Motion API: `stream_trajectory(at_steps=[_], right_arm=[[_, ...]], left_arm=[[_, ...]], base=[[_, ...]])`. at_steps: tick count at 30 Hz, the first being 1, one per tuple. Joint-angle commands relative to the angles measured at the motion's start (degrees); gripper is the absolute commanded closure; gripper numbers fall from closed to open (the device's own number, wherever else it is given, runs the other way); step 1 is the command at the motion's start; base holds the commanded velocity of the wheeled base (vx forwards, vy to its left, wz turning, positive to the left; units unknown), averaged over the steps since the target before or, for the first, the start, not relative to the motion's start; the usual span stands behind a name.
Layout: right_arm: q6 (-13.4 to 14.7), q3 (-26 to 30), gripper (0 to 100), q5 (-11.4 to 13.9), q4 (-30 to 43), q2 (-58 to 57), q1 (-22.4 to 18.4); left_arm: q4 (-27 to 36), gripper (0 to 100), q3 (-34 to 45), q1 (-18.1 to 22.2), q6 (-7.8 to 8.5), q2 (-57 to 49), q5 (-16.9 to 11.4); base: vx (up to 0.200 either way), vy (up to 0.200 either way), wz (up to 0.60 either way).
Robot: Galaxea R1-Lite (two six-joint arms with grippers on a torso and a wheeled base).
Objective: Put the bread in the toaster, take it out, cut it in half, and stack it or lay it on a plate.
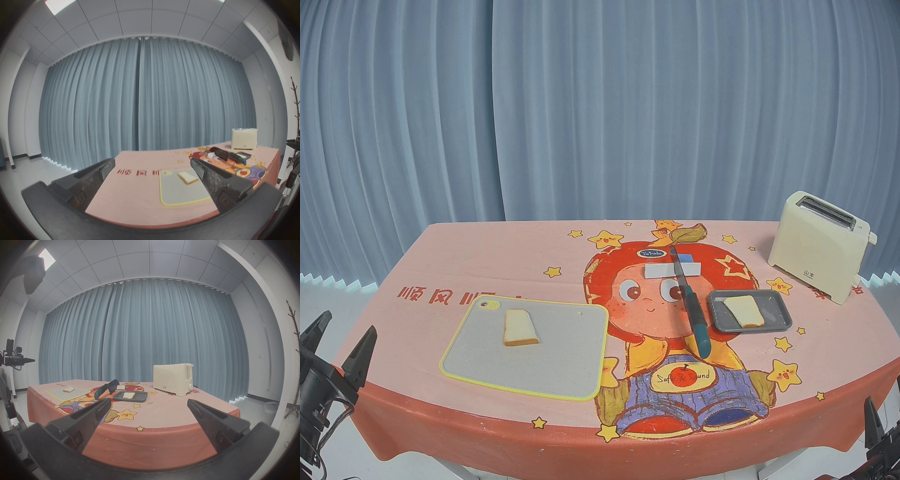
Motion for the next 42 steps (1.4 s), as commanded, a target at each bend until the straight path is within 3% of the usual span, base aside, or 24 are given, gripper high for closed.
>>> stream_trajectory(at_steps=[1, 4, 5, 7, 11, 19, 23, 28, 32, 39, 42], right_arm=[[-0.01, 1.01, 0, -0.02, -0.01, -0.93, 0.00], [-0.01, 1.01, 0, -0.02, -0.01, -0.93, 0.00], [-0.01, 1.01, 0, -0.02, -0.01, -0.93, 0.00], [-0.01, 1.01, 0, -0.02, -0.01, -0.93, 0.00], [-0.01, 1.01, 0, -0.02, -0.01, -0.93, 0.00], [-0.01, 1.01, 0, -0.02, -0.01, -0.93, 0.00], [-0.01, 1.01, 0, -0.02, -0.01, -0.93, 0.00], [-0.01, 1.01, 0, -0.02, -0.01, -0.93, 0.00], [-0.01, 1.01, 0, -0.02, -0.01, -0.93, 0.00], [-0.01, 1.01, 0, -0.02, -0.01, -0.93, 0.00], [-0.01, 1.01, 0, -0.02, -0.01, -0.93, 0.00]], left_arm=[[7.75, 0, -6.45, 0.00, 1.55, 2.95, 0.34], [17.15, 0, -12.87, 0.00, 3.40, 2.78, 0.43], [17.15, 0, -12.87, 0.00, 3.40, 2.78, 0.43], [26.03, 0, -18.75, -0.27, 5.25, 1.99, -0.01], [32.00, 0, -22.45, -0.53, 5.33, 1.46, -0.71], [32.71, 0, -24.91, -5.19, 4.72, 4.54, -5.02], [32.62, 0, -30.18, -6.07, 4.63, 8.58, -7.04], [32.62, 0, -33.43, -6.24, 4.28, 11.92, -7.48], [32.00, 0, -34.31, -5.80, 4.10, 15.17, -9.50], [32.62, 0, -32.47, -6.07, 3.84, 15.43, -9.41], [32.62, 0, -32.29, -6.07, 1.99, 16.14, -9.33]], base=[[0.000, 0.000, 0.00], [0.000, 0.000, 0.00], [0.000, 0.000, 0.00], [0.000, 0.000, 0.00], [0.000, 0.000, 0.00], [0.000, 0.000, 0.00], [0.000, 0.000, 0.00], [0.000, 0.000, 0.00], [0.000, 0.000, 0.00], [0.000, 0.000, 0.00], [0.000, 0.000, 0.00]])
